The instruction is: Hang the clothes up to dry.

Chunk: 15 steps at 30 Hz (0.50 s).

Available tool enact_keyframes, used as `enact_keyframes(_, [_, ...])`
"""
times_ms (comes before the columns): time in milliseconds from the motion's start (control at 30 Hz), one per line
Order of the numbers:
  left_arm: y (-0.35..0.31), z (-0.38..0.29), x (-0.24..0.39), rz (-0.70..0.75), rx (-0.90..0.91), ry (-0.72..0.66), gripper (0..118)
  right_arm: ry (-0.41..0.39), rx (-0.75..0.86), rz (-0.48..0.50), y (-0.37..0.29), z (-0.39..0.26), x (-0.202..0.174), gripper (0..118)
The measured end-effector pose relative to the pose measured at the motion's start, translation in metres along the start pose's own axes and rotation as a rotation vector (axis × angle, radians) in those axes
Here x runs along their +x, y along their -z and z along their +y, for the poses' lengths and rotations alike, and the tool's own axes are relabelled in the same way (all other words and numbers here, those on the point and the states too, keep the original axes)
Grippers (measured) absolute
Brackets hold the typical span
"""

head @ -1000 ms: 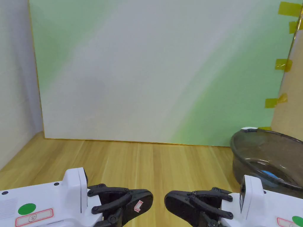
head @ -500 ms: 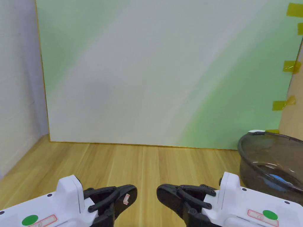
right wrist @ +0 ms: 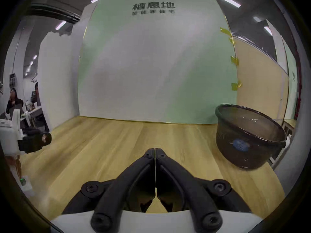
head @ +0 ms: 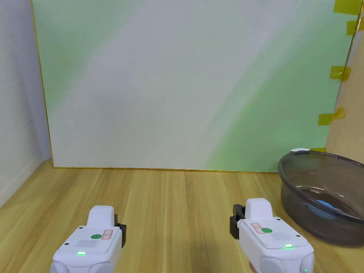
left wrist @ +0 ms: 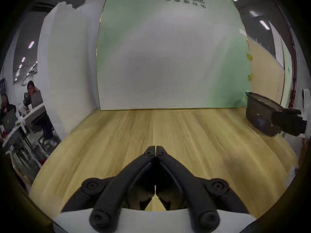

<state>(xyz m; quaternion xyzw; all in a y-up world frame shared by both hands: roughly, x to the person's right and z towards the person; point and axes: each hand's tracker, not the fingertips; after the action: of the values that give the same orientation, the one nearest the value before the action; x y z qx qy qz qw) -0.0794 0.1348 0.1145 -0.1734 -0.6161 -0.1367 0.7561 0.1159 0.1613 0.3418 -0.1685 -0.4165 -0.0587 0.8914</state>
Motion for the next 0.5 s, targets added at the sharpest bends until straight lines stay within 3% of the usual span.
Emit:
enact_keyframes(67, [0.000,0.000,-0.001,0.021,0.001,0.000,3,-0.018,-0.003,-0.008,0.004,-0.004,0.000,0])
enact_keyframes(100, [-0.001,0.000,-0.003,0.020,0.003,-0.007,10,-0.015,-0.009,0.008,0.005,-0.004,0.001,4])
enact_keyframes(133, [-0.003,0.000,-0.004,0.009,-0.006,-0.009,21,-0.014,-0.013,0.006,0.007,-0.004,0.002,20])
enact_keyframes(167, [-0.003,0.000,-0.006,-0.008,-0.014,-0.019,37,-0.012,-0.018,0.011,0.006,-0.004,-0.002,51])
enact_keyframes(200, [-0.003,0.001,-0.007,-0.016,-0.033,-0.023,77,-0.020,-0.046,0.012,0.010,-0.005,-0.002,98])
enact_keyframes(233, [-0.002,0.000,-0.008,-0.023,-0.043,-0.028,107,-0.028,-0.064,0.005,0.012,-0.006,-0.003,117])
enact_keyframes(267, [-0.001,0.000,-0.006,-0.019,-0.040,-0.028,113,-0.031,-0.044,0.004,0.011,-0.009,-0.003,118])
enact_keyframes(300, [-0.003,-0.003,-0.005,-0.019,0.039,-0.051,111,-0.049,-0.031,-0.010,0.011,-0.008,-0.007,118])
enact_keyframes(367, [-0.008,-0.002,-0.007,-0.054,0.027,-0.035,114,-0.059,-0.027,-0.010,0.010,-0.009,-0.008,118])
enact_keyframes(500, [-0.026,0.005,-0.013,-0.226,-0.030,-0.163,113,-0.042,-0.035,0.024,0.008,-0.012,-0.006,118])
